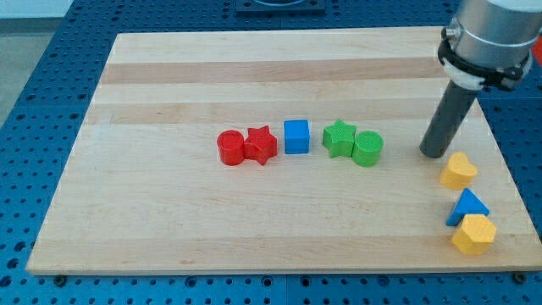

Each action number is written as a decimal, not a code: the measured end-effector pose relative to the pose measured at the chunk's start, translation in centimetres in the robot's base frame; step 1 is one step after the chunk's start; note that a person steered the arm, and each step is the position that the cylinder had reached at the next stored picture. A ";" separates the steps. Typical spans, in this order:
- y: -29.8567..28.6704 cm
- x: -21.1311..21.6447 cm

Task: Push the heart into the triangle

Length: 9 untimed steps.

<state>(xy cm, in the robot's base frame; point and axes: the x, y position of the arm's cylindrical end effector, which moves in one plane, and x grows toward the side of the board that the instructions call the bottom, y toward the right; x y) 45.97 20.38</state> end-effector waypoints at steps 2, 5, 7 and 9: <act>2.7 0.5; 2.7 3.7; 0.2 0.4; -3.0 1.1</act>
